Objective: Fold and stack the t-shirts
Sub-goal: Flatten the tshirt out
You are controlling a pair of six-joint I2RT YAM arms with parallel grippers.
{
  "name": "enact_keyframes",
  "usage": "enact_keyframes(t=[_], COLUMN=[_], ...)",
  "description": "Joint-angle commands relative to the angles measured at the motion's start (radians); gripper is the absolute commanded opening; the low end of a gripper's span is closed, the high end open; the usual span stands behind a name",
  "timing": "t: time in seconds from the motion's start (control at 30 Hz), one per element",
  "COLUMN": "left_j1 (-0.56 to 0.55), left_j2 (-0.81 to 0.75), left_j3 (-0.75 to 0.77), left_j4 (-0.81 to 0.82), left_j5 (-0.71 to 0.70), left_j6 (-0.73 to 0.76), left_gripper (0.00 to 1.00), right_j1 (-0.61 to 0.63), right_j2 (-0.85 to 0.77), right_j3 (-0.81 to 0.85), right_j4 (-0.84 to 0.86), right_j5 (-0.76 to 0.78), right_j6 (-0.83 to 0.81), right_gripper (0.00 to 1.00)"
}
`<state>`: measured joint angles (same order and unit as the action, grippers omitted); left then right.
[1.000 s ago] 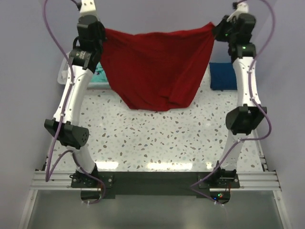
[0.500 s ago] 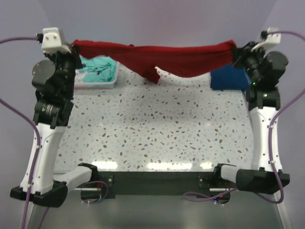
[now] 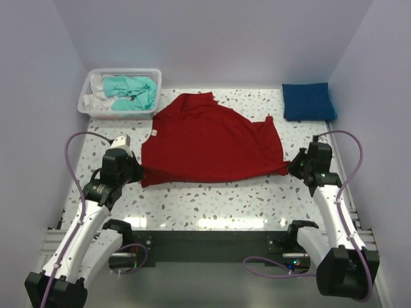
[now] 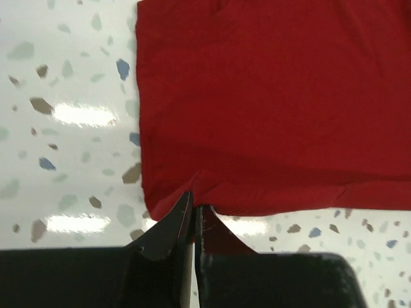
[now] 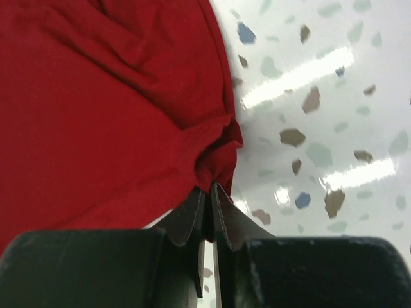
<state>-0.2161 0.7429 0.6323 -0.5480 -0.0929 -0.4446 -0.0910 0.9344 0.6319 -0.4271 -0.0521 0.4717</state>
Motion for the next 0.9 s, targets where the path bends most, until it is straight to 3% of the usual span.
enact_keyframes(t=[0.0,0.07,0.1,0.17,0.2,0.33,0.37,0.47,0.6,0.7,0.87], left_j1=[0.006,0.006,0.006,0.006,0.006,0.006,0.006,0.006,0.006,0.006,0.004], left_j2=[-0.080,-0.095,-0.102,-0.126,-0.134,-0.220,-0.270,-0.353,-0.315,-0.171,0.117], left_j3=[-0.017,-0.029,-0.026,-0.017,-0.014,-0.008,-0.003,0.030,0.053,0.061,0.043], left_j4=[-0.062,-0.128,-0.147,-0.197,-0.216,-0.279,-0.292,-0.247,-0.136,-0.049,0.160], left_j5=[0.073,0.079,0.088,0.123,0.128,0.105,0.095,0.041,0.041,0.120,0.208], left_j6=[-0.147,-0.190,-0.195,-0.226,-0.236,-0.276,-0.279,-0.244,-0.181,-0.138,-0.131], left_gripper=[0.02,0.05,0.08,0.21,0.25,0.47,0.60,0.77,0.81,0.82,0.73], right_j1=[-0.001,-0.001,-0.001,-0.001,-0.001,0.000,0.000,0.011,0.083,0.198,0.310], right_j2=[-0.061,-0.091,-0.100,-0.120,-0.123,-0.129,-0.125,-0.102,0.015,0.136,0.279], right_j3=[-0.037,-0.047,-0.049,-0.037,-0.032,0.002,0.020,0.055,0.101,0.150,0.186], right_j4=[-0.100,-0.163,-0.186,-0.241,-0.257,-0.273,-0.251,-0.173,-0.085,-0.068,-0.006], right_j5=[0.098,0.130,0.141,0.167,0.184,0.173,0.164,0.023,-0.107,-0.107,-0.124], right_j6=[0.103,0.129,0.137,0.151,0.153,0.130,0.098,0.023,-0.044,-0.073,-0.058], right_gripper=[0.12,0.18,0.30,0.41,0.51,0.66,0.67,0.73,0.73,0.72,0.69])
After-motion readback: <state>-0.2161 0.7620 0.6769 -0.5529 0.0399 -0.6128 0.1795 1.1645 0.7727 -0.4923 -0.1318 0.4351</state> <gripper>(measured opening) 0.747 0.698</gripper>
